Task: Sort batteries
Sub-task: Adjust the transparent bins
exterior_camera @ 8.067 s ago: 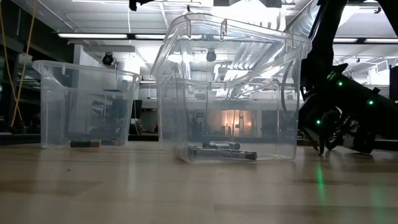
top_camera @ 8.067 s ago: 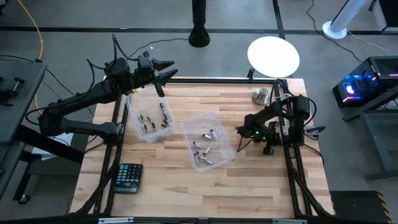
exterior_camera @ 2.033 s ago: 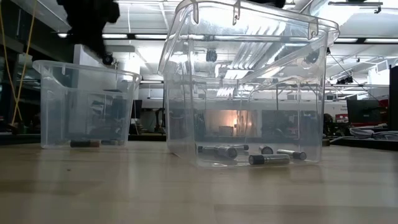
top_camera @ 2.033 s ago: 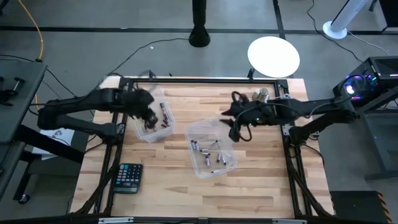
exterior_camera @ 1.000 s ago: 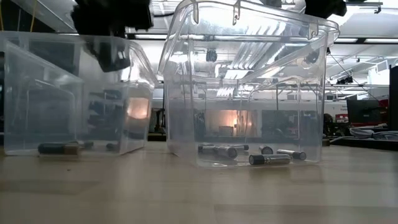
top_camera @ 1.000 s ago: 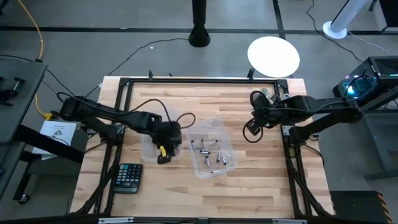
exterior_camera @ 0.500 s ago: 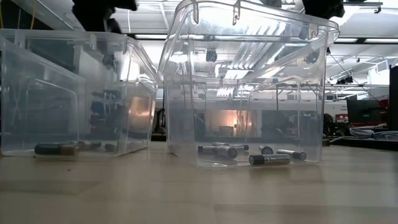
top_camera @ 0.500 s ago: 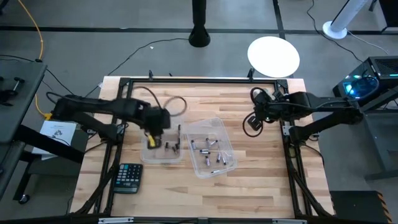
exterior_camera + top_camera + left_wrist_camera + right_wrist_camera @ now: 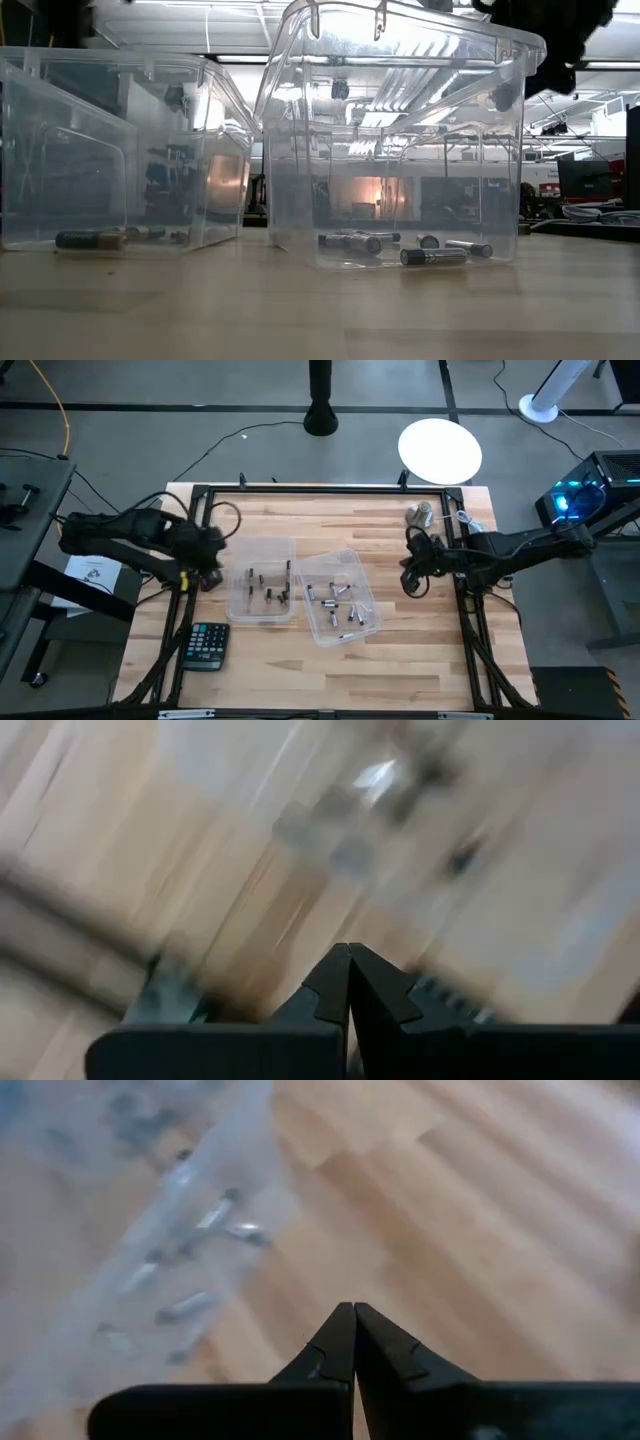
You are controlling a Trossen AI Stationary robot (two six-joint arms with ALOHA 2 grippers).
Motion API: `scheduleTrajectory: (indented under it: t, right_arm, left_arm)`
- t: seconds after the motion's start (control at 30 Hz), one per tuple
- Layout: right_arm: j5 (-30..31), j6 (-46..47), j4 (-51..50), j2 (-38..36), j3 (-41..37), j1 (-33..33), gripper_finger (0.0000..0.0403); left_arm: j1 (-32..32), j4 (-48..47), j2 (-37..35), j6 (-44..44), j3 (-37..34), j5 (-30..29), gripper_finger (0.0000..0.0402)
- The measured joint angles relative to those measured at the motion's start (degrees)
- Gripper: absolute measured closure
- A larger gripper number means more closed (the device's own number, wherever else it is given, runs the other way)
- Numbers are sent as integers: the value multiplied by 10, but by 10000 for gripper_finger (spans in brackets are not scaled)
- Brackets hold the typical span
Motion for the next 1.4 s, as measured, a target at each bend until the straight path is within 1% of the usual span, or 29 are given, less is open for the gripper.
scheduleTrajectory:
  t: [0.03,0.07,0.17,0.3,0.43,0.57,0.6,0.67,0.73,0.83,1.0,1.1,1.17,1.27,1.4]
  right_arm:
    - [-9,12,24,-7,-17,9,403]
    - [-12,23,46,-11,-31,18,403]
    - [-16,64,108,-16,-66,46,403]
    - [-11,117,186,-5,-90,78,403]
    - [11,127,252,24,-91,96,403]
    - [21,146,343,60,-91,98,403]
    - [22,151,350,71,-88,98,403]
    - [22,167,341,94,-70,98,403]
    - [19,184,308,122,-50,98,403]
    - [11,211,273,165,-14,98,403]
    - [15,213,218,226,44,102,403]
    - [28,207,180,241,70,102,403]
    - [46,193,164,246,88,102,403]
    - [78,166,128,244,121,99,403]
    - [80,128,88,238,159,100,403]
  left_arm:
    - [-5,-39,0,-20,0,1,401]
    - [-10,-58,0,-32,-1,4,401]
    - [-17,-32,-1,-24,-15,17,401]
    - [-16,-50,26,-8,-47,18,401]
    - [-16,-4,41,16,-109,19,401]
    - [-16,105,53,69,-162,15,401]
    - [-16,124,53,79,-172,15,401]
    - [-16,162,52,99,-189,15,401]
    - [-17,195,52,116,-199,15,401]
    - [-18,222,52,145,-206,15,401]
    - [-18,257,55,192,-206,14,401]
    - [-18,273,55,215,-207,8,401]
    - [-18,279,54,223,-207,1,401]
    - [-17,313,55,223,-205,-6,401]
    - [-17,304,55,205,-205,-7,401]
